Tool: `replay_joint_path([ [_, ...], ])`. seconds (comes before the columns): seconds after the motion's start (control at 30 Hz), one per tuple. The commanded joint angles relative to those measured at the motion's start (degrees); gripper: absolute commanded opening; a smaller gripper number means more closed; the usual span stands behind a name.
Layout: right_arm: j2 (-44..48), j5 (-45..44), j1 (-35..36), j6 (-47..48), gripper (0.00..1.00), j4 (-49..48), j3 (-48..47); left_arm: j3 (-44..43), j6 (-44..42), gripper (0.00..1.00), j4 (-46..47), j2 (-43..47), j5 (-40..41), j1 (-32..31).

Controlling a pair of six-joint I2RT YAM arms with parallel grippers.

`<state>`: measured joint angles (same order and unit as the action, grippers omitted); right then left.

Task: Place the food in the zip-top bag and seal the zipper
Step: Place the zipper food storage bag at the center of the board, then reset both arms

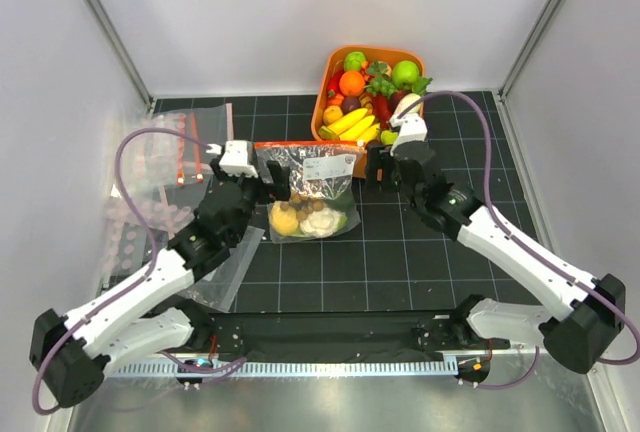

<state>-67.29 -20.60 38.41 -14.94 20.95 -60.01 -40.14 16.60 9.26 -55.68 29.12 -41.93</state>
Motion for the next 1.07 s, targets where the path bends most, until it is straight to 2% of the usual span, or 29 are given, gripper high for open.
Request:
replay_joint_path([
  [0.0,6.3,-7.8,0.0,-6.8,0.79,-7.8,2.2,0.1,4.8,1.00,-2.6,10.1,-2.6,0.0],
  [0.03,9.5,-8.7,0.0,-7.8,0.86,-8.6,4.4,1.0,5.6,1.00,-4.8,12.2,-0.3,-0.1],
  [0.1,12.4,-10.8,0.0,-9.3,0.92,-10.9,6.4,2.6,7.0,1.00,-6.2,19.2,4.2,-1.1],
  [0.13,14.2,-12.1,0.1,-11.2,0.93,-11.5,8.1,3.7,10.2,1.00,-6.6,21.2,8.0,-1.6],
  [0.3,23.5,-14.1,0.0,-15.0,0.98,-15.8,12.9,14.3,14.6,1.00,-5.4,32.0,11.0,-1.8],
  [0.5,31.7,-16.3,0.0,-12.0,0.99,-20.6,19.9,19.7,12.1,1.00,-4.4,44.2,11.0,-1.8],
  [0.67,34.2,-16.8,-0.1,-10.5,1.00,-22.5,24.1,23.0,11.9,1.00,-3.7,53.4,10.9,-1.7],
  [0.87,31.9,-13.4,0.0,-9.8,1.00,-23.1,23.8,24.1,11.8,1.00,-3.5,55.0,10.8,-1.7],
  [1.03,31.8,-12.6,0.0,-9.1,1.00,-23.9,23.7,23.0,12.1,1.00,-3.5,52.1,10.0,-1.7],
])
